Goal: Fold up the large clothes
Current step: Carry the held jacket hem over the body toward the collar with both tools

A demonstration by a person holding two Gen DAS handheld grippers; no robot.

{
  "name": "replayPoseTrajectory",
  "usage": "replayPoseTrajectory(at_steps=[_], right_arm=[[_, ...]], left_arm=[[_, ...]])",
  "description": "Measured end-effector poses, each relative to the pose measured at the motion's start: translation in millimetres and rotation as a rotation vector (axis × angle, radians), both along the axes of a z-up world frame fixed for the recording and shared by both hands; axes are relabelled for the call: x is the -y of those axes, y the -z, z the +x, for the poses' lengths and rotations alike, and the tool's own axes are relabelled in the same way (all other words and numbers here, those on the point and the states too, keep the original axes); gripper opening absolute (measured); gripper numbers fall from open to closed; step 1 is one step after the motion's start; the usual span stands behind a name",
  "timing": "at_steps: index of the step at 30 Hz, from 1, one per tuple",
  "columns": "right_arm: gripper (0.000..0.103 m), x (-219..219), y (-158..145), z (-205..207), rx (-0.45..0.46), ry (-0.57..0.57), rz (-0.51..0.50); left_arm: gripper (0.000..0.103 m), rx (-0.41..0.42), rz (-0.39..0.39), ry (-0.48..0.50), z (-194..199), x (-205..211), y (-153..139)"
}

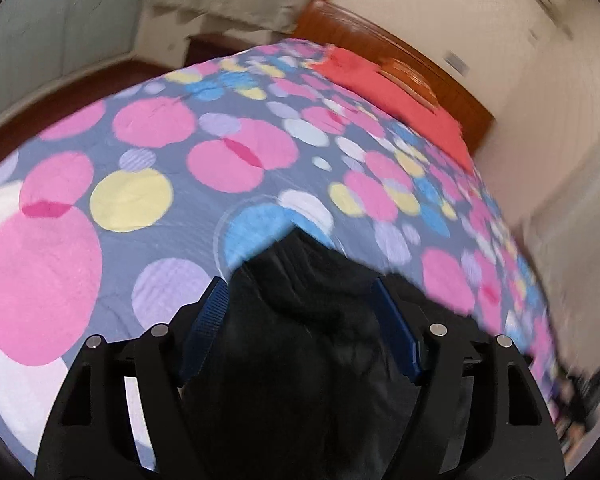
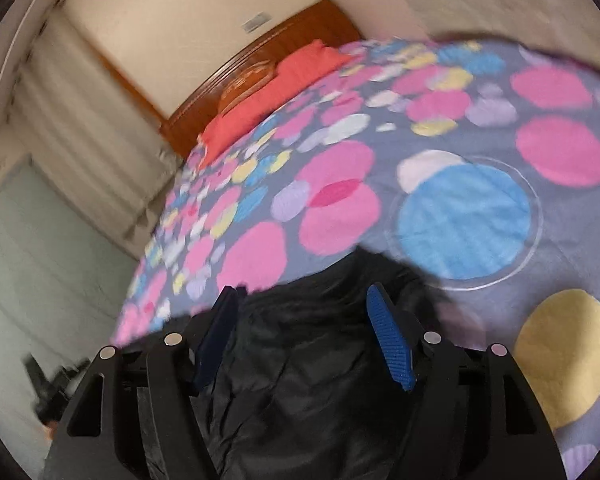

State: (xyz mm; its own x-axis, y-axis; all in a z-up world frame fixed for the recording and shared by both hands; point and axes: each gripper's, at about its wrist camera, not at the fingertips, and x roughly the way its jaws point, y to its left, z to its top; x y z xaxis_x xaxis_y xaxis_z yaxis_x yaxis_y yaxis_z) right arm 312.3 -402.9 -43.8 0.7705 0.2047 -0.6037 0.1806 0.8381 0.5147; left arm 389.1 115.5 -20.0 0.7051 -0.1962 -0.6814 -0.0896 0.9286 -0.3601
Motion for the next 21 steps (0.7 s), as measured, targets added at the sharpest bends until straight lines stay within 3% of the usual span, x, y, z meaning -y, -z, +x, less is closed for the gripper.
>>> replayPoseTrajectory(at_steps=[2, 5, 10, 15, 21], right_arm=[[0.066, -29.8, -1.3, 8.2, -0.019, -0.047, -0.093], [0.066, -79.6, 1.8, 20.1, -0.027, -0.125, -0.258], [0.066, -124.7, 21.0, 48.5, -0.039, -0.175, -0.468], [0.066, -124.7, 58.2, 74.4, -0.138, -0.189, -0.486], [0.066, -127.3, 81.9, 82.3, -0.174, -0.185, -0.48]], left_arm=[[0.073, 0.014, 0.096, 0.059, -10.9, 29.5, 6.9], [0.074, 0.009, 0.164, 0.108, -10.8, 56.4, 21.9], [0.074, -0.018, 0.267, 0.062, 14.4, 78.5, 48.9], [0.079, -0.095, 0.313, 0.048, 39.7, 82.0, 77.0], [0.083, -0.077, 0.339, 0.036, 44.4, 87.7, 91.1]])
